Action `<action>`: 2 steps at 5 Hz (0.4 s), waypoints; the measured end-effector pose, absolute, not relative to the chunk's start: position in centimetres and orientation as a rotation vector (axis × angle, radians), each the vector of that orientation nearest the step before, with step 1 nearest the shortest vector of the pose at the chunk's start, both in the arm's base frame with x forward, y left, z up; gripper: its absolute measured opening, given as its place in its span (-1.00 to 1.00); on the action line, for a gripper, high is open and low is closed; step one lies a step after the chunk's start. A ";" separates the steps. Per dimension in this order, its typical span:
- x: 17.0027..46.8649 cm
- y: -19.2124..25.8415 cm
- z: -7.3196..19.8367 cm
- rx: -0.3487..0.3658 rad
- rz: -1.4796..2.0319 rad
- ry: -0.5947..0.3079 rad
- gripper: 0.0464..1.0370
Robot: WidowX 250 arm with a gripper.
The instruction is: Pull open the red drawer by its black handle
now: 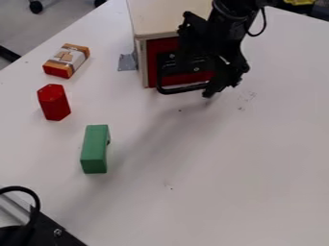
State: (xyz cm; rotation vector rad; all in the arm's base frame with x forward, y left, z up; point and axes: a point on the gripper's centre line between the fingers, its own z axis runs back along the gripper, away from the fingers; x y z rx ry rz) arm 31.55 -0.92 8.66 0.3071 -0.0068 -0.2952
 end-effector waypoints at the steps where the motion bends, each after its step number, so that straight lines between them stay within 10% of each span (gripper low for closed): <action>1: 31.8 -0.8 8.4 0.305 -0.339 0.007 0.92; 2: 32.0 -0.3 8.4 0.310 -0.370 0.030 0.92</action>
